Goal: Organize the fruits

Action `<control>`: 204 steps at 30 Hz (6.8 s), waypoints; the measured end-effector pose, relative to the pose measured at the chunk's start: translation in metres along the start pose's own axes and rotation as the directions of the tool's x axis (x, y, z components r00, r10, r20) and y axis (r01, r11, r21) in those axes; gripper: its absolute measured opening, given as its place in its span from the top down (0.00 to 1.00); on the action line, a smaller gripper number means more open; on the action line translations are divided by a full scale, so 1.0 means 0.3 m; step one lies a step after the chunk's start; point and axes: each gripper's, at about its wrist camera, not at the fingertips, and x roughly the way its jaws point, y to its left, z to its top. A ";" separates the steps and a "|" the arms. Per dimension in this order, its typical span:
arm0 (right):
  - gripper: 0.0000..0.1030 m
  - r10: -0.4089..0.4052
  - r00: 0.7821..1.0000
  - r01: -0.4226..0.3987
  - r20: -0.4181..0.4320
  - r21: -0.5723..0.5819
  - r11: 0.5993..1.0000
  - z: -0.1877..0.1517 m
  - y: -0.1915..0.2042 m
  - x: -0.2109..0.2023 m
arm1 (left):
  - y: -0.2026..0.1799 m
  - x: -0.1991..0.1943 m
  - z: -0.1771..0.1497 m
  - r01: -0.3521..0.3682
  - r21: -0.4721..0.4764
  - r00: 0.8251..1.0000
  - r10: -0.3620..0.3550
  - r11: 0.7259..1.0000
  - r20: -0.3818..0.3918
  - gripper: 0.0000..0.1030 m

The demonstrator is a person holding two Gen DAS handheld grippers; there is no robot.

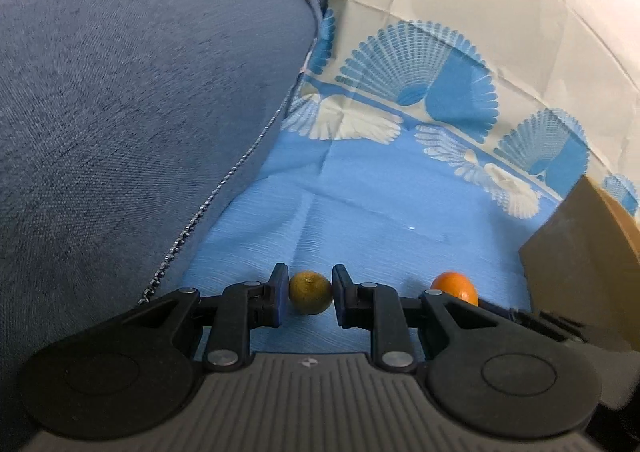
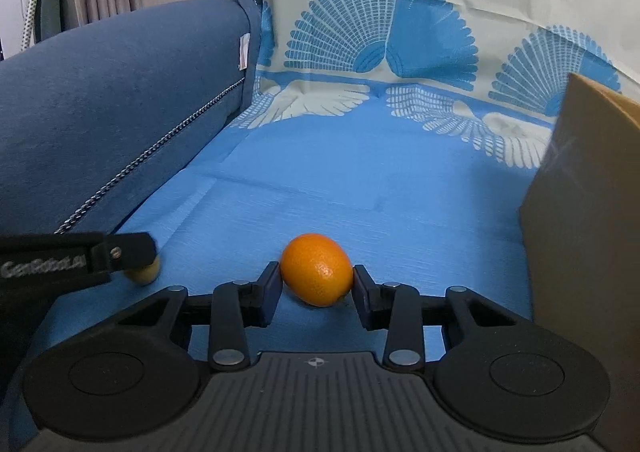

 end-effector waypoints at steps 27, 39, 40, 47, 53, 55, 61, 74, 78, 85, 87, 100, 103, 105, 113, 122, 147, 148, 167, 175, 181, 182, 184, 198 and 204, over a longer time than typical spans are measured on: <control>0.61 -0.010 0.970 0.004 -0.242 -0.026 1.000 -0.229 0.007 -0.326 | -0.165 -0.038 -0.120 0.105 0.279 0.981 -0.053 0.954 -0.188 0.75; 0.59 -0.017 0.973 0.003 -0.231 -0.061 0.998 -0.226 0.016 -0.306 | -0.195 0.001 -0.142 0.100 0.319 0.983 -0.045 0.943 -0.176 0.72; 0.59 -0.020 0.973 0.005 -0.228 -0.068 0.998 -0.226 0.018 -0.306 | -0.194 0.000 -0.141 0.099 0.317 0.984 -0.045 0.943 -0.173 0.72; 0.60 -0.029 0.980 0.017 -0.196 -0.063 0.998 -0.223 0.018 -0.332 | -0.170 -0.042 -0.115 0.102 0.270 0.989 -0.069 0.957 -0.127 0.72; 0.60 -0.032 0.994 0.028 -0.100 -0.045 0.999 -0.204 0.005 -0.406 | -0.157 -0.125 -0.089 0.121 0.232 0.993 -0.114 0.965 -0.043 0.72; 0.60 -0.037 0.997 0.035 -0.070 -0.033 0.999 -0.197 -0.004 -0.437 | -0.149 -0.158 -0.080 0.131 0.207 0.991 -0.130 0.970 -0.019 0.72; 0.60 -0.048 0.998 0.048 0.038 -0.001 0.999 -0.178 -0.046 -0.566 | -0.160 -0.259 -0.072 0.184 0.172 0.982 -0.189 0.968 0.015 0.72; 0.60 -0.085 0.970 0.075 0.226 0.054 0.996 -0.158 -0.185 -0.833 | -0.272 -0.421 -0.053 0.242 0.262 0.960 -0.270 0.934 0.074 0.72; 0.60 -0.120 0.960 0.100 0.255 0.092 0.991 -0.142 -0.264 -0.878 | -0.296 -0.440 -0.029 0.242 0.259 0.959 -0.271 0.935 0.083 0.72; 0.60 -0.181 0.930 0.137 0.320 0.155 0.978 -0.090 -0.424 -0.962 | -0.336 -0.440 -0.003 0.251 0.256 0.957 -0.278 0.934 0.078 0.72; 0.60 -0.198 0.924 0.151 0.327 0.165 0.975 -0.079 -0.478 -0.979 | -0.347 -0.434 0.004 0.252 0.254 0.958 -0.279 0.934 0.073 0.72; 0.60 -0.262 0.884 0.205 0.388 0.182 0.962 -0.042 -0.774 -1.009 | -0.437 -0.433 0.011 0.244 0.274 0.960 -0.273 0.930 0.071 0.72; 0.60 -0.273 0.878 0.200 0.392 0.219 0.955 -0.063 -0.819 -1.016 | -0.470 -0.430 0.001 0.249 0.292 0.956 -0.283 0.923 0.080 0.72; 0.60 -0.275 0.879 0.207 0.390 0.207 0.956 -0.069 -0.835 -1.008 | -0.493 -0.421 -0.014 0.257 0.301 0.953 -0.293 0.918 0.080 0.72; 0.60 -0.313 0.883 0.266 0.349 0.178 0.947 -0.087 -0.913 -0.965 | -0.593 -0.391 -0.074 0.302 0.348 0.930 -0.354 0.887 0.097 0.72; 0.60 -0.344 0.901 0.295 0.264 0.210 0.932 -0.114 -0.960 -0.891 | -0.756 -0.349 -0.133 0.398 0.397 0.881 -0.465 0.827 0.086 0.72; 0.60 -0.394 0.904 0.365 0.167 0.180 0.914 -0.077 -0.932 -0.715 | -0.932 -0.252 -0.136 0.434 0.513 0.848 -0.527 0.741 0.044 0.72; 0.60 -0.393 0.904 0.365 0.166 0.179 0.914 -0.076 -0.932 -0.713 | -0.931 -0.252 -0.137 0.434 0.512 0.848 -0.528 0.741 0.044 0.72; 0.11 -0.407 0.898 0.372 0.166 0.209 0.905 -0.081 -0.923 -0.713 | -0.900 -0.281 -0.133 0.425 0.493 0.841 -0.533 0.759 0.096 0.27; 0.01 -0.362 0.899 0.328 0.248 0.167 0.930 -0.115 -0.848 -0.838 | -0.815 -0.422 -0.200 0.367 0.537 0.854 -0.504 0.760 0.128 0.13; 0.01 -0.417 0.883 0.384 0.214 0.182 0.905 -0.203 -0.816 -0.983 | -0.751 -0.529 -0.232 0.299 0.495 0.888 -0.428 0.815 0.168 0.08; 0.01 -0.423 0.884 0.388 0.200 0.192 0.902 -0.224 -0.813 -1.007 | -0.743 -0.536 -0.239 0.303 0.467 0.900 -0.410 0.831 0.146 0.05; 0.01 -0.425 0.888 0.389 0.176 0.206 0.898 -0.271 -0.804 -1.052 | -0.733 -0.545 -0.256 0.310 0.417 0.923 -0.376 0.854 0.085 0.02; 0.01 -0.450 0.883 0.423 0.129 0.195 0.885 -0.412 -0.759 -1.160 | -0.793 -0.654 -0.405 0.264 0.441 0.956 -0.294 0.858 0.000 0.00; 0.01 -0.441 0.891 0.408 0.109 0.235 0.882 -0.405 -0.789 -1.141 | -0.828 -0.624 -0.436 0.253 0.474 0.958 -0.288 0.843 0.001 0.00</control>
